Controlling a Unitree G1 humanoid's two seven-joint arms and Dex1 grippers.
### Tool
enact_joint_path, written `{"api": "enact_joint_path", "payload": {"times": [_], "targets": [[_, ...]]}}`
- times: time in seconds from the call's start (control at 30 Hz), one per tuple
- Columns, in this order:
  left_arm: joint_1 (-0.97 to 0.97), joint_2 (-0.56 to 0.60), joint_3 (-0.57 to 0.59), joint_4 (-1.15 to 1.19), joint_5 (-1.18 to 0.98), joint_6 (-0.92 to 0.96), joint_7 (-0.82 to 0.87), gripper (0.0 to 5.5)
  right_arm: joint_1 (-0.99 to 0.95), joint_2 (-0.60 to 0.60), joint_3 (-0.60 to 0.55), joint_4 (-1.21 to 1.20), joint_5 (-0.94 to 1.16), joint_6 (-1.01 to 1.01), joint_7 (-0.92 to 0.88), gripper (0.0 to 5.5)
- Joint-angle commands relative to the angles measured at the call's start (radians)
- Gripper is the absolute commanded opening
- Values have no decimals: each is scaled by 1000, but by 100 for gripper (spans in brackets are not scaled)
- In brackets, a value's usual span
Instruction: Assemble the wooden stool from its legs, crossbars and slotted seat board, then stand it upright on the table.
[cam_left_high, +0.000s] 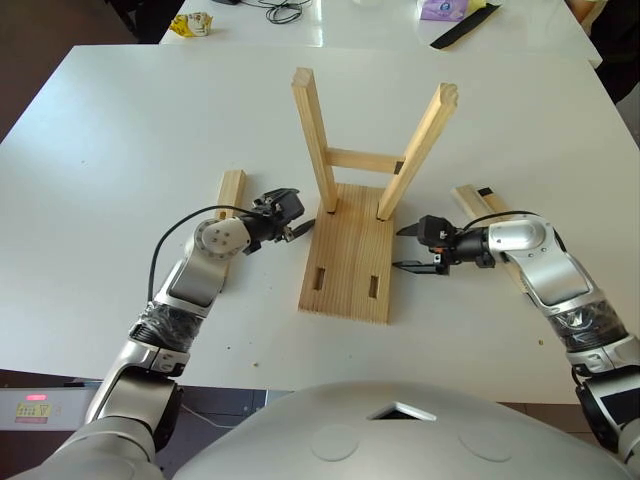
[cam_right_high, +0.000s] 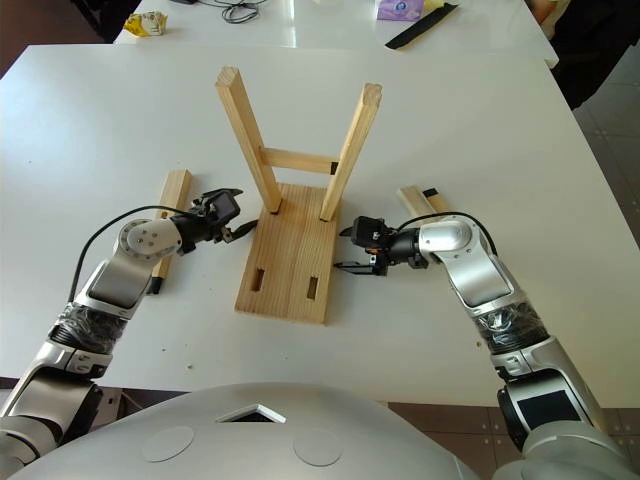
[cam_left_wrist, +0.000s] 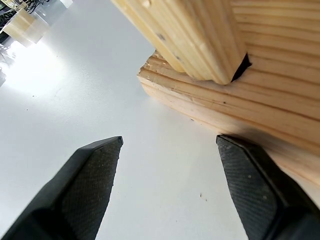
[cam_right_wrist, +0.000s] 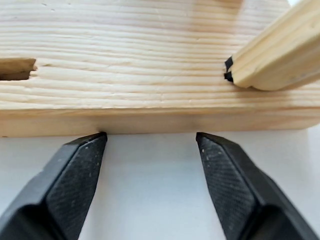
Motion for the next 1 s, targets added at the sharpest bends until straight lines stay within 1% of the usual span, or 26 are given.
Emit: {"api": "enact_joint_path", "payload": {"times": [0.03, 0.23, 0.37, 0.43, 0.57, 0.67, 0.83, 0.93, 1.0], "targets": [[21, -46, -51, -27, -3, 13, -18, 350, -37, 27, -19, 12, -3, -4, -46, 331], [0, -50, -49, -2, 2, 15, -19, 350, -34, 35, -35, 3, 3, 4, -68, 331], [13, -36, -23, -26, -5, 26, -11, 350, 6, -29, -78, -36, -13, 5, -89, 331], [46, -18, 7, -63, -17, 38, -6, 350, 32, -56, -128, -52, -2, 27, -106, 331], [150, 41, 92, -172, -50, 71, -3, 350, 143, -72, -290, -186, 91, 143, -162, 331], [230, 77, 153, -241, -63, 93, 5, 350, 200, -63, -368, -258, 160, 245, -193, 331], [371, 147, 259, -358, -90, 110, -18, 350, 313, -122, -482, -331, 198, 327, -210, 331], [405, 153, 294, -426, -130, 135, -31, 350, 281, -132, -567, -312, 231, 354, -239, 331], [375, 108, 310, -460, -181, 186, -9, 350, 211, -77, -621, -264, 227, 350, -344, 331]]}}
